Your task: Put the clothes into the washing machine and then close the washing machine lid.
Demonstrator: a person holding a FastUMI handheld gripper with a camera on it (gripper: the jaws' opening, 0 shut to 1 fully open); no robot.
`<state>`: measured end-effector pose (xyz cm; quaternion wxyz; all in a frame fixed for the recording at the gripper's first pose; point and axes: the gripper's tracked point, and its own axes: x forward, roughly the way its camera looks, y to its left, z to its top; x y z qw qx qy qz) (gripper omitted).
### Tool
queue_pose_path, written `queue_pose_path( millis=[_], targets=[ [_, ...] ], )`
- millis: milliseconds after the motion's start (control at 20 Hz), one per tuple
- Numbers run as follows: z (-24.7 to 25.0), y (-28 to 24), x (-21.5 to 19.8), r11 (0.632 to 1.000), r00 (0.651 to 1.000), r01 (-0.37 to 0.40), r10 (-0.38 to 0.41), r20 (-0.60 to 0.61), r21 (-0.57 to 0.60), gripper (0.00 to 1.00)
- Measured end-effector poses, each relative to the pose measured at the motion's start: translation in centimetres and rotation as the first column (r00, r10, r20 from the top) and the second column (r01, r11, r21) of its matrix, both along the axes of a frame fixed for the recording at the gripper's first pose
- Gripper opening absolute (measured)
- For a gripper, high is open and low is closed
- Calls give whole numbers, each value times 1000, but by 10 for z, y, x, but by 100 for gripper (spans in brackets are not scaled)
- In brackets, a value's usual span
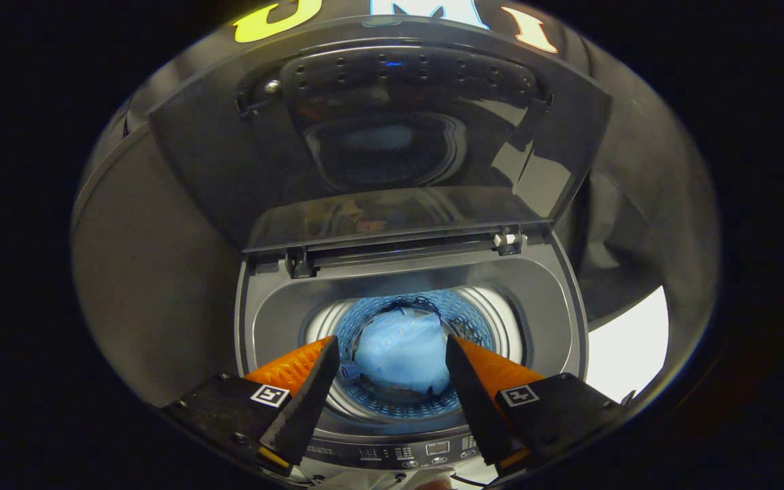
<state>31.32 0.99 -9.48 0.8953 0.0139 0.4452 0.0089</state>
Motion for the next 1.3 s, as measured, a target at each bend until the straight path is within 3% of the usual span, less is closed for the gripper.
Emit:
queue_pose_path(
  millis=[450,850,1300],
  targets=[
    [102,4,1,998,989,-36,28,148,52,96],
    [221,2,16,995,944,-54,22,330,88,96],
    [258,16,83,995,921,-75,42,387,71,96]
  ],
)
